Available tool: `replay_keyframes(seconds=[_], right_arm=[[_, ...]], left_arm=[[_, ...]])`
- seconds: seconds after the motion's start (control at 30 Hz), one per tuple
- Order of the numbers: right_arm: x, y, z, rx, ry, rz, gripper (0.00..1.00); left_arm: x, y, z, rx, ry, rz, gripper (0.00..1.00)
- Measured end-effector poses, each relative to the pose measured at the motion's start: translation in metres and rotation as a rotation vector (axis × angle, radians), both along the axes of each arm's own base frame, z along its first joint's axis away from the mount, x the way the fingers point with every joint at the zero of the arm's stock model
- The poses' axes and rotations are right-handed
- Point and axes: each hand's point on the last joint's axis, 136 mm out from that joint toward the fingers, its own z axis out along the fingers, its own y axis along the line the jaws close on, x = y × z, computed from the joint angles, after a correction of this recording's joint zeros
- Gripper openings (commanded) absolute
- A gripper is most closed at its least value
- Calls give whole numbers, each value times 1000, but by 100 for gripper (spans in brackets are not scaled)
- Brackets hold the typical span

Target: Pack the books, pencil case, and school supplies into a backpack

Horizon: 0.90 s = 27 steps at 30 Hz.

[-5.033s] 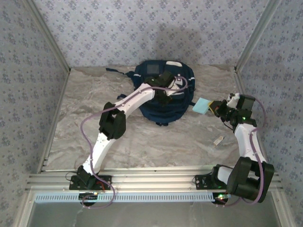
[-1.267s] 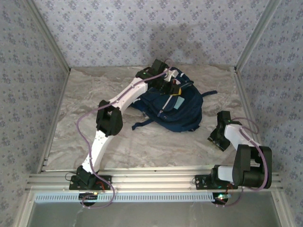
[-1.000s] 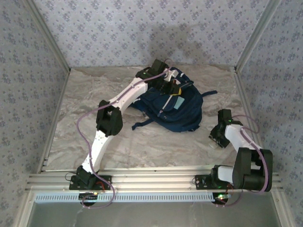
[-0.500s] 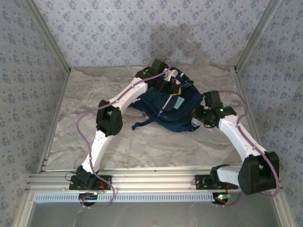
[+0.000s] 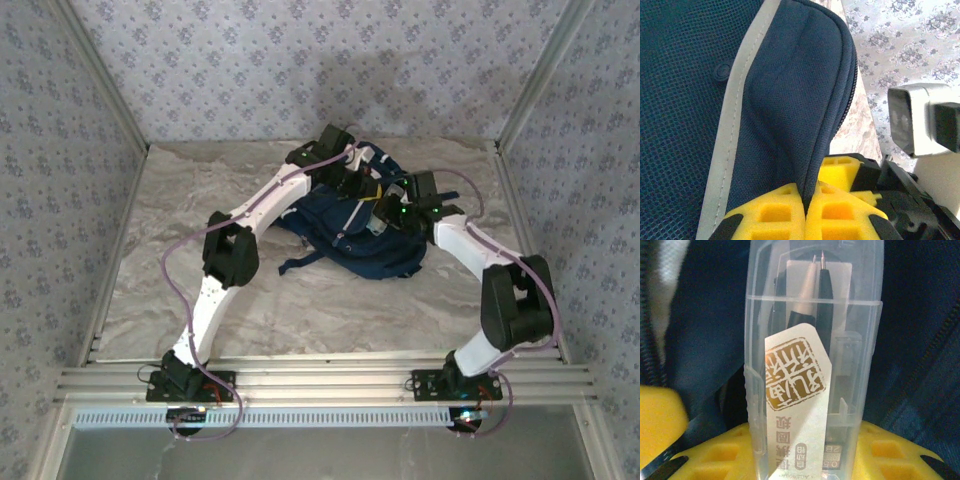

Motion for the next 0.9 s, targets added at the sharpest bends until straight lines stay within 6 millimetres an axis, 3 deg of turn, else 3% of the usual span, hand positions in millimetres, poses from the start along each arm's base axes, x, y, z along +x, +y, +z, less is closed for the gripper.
replay_keyframes(seconds=[0.2,0.23,0.33,0.43,0.67,0.8,0.9], right_arm=[[19,9,-7,58,-8,-18,37],[21,10,-9,70,-6,-22,42],[27,12,-17,96,16,-36,69],[30,10,-21,106,28,-49,77],[27,3,-10,87,15,-50,74],[19,-8,12,68,-27,-50,60],[15,-10,34,68,-81,-35,57]], left_arm=[[10,6,0,6,-11,31,0],[11,7,0,8,-10,37,0],[16,11,-1,18,-19,57,0],[20,15,3,17,-20,73,0],[19,14,8,12,-21,78,0],[16,11,9,8,-20,76,0],[14,8,9,7,-18,72,6]])
